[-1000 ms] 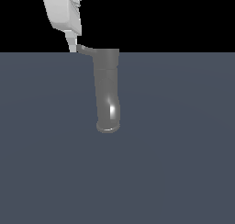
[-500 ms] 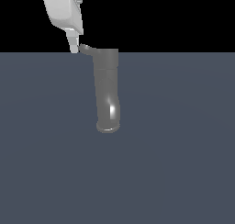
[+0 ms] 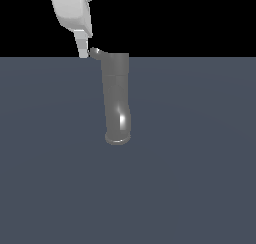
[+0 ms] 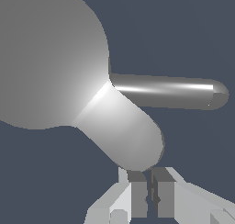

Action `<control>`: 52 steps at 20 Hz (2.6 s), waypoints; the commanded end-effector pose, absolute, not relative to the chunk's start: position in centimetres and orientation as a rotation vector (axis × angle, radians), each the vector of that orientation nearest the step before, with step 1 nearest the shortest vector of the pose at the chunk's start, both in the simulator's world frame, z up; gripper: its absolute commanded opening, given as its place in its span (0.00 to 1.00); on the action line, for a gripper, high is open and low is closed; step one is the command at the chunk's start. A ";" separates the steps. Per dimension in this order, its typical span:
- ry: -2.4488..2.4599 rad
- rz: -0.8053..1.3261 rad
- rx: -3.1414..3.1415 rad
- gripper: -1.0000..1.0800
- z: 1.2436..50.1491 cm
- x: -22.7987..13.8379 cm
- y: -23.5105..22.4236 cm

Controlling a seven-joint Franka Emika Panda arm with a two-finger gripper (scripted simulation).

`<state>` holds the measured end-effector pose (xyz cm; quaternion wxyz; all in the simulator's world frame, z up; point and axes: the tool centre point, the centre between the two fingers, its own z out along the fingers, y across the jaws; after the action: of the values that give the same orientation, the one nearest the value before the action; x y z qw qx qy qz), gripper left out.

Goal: Turn on the faucet by rotating a designated handle.

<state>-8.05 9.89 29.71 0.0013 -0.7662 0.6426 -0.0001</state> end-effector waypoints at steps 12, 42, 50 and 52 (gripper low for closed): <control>2.007 0.007 -2.418 0.00 29.7 -9.0 4.9; 2.020 0.023 -2.407 0.00 29.7 -3.1 -0.7; 2.045 0.014 -2.385 0.00 29.7 -0.9 -2.2; 2.051 0.011 -2.380 0.00 29.7 -0.4 -2.5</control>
<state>-3.24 -1.83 29.78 -0.0188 -0.7616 0.6473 0.0224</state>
